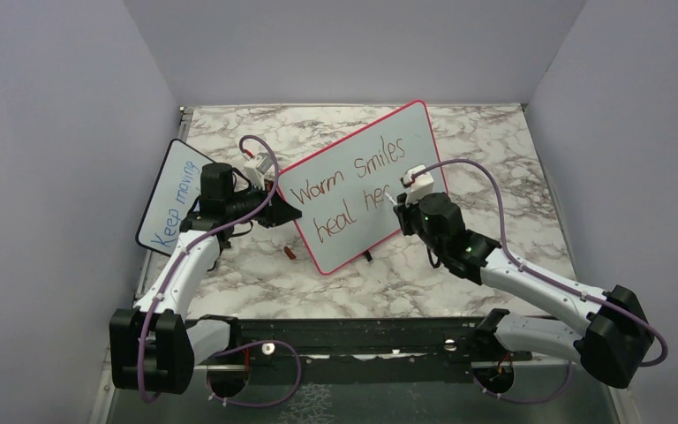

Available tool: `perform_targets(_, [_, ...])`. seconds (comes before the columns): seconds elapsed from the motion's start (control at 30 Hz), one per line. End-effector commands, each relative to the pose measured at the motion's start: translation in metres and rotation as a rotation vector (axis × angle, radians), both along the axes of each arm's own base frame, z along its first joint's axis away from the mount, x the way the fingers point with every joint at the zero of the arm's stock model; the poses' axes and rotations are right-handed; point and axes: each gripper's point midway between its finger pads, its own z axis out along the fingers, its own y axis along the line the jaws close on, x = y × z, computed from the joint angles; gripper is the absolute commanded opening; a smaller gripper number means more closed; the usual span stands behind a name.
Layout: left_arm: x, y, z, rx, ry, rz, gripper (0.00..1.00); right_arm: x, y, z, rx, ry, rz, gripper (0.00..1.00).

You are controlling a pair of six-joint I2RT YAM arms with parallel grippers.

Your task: Write a sentence on the whiteboard

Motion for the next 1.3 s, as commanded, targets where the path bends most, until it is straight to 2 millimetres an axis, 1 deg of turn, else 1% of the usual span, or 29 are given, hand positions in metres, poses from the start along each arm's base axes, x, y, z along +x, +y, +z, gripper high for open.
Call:
perform_targets(0.0, [0.017,0.028,-0.029,0.160,-0.006,0.114,0.00,-0.009,0.000,-0.010,0.002,0.053,0.018,0.00])
perform_targets(0.03, [0.017,0.028,-0.029,0.160,-0.007,0.114,0.00,-0.011,-0.002,-0.016,-0.016,0.074,0.015,0.01])
perform_targets(0.2, [0.017,0.028,-0.029,0.160,-0.005,0.114,0.00,-0.014,-0.007,-0.025,-0.037,0.100,-0.002,0.00])
perform_targets(0.33, [0.017,0.028,-0.030,0.161,-0.005,0.115,0.00,-0.013,-0.012,-0.026,-0.044,0.100,-0.023,0.00])
perform_targets(0.47, [0.017,0.028,-0.030,0.161,-0.005,0.115,0.00,-0.008,-0.020,-0.024,-0.059,0.081,-0.075,0.01])
perform_targets(0.57, [0.017,0.028,-0.030,0.161,-0.005,0.114,0.00,-0.006,-0.022,-0.023,-0.062,0.075,-0.091,0.00])
perform_targets(0.77, [0.017,0.028,-0.030,0.160,-0.004,0.113,0.00,-0.004,-0.026,-0.017,-0.050,0.051,-0.116,0.00])
perform_targets(0.9, [0.017,0.028,-0.029,0.157,-0.006,0.112,0.00,0.000,-0.024,-0.013,-0.040,0.030,-0.122,0.00])
perform_targets(1.07, [0.017,0.028,-0.029,0.158,-0.005,0.111,0.00,0.009,-0.020,0.003,-0.011,-0.031,-0.125,0.00])
perform_targets(1.27, [0.017,0.028,-0.029,0.158,-0.004,0.110,0.00,0.015,-0.015,0.014,-0.001,-0.063,-0.120,0.00])
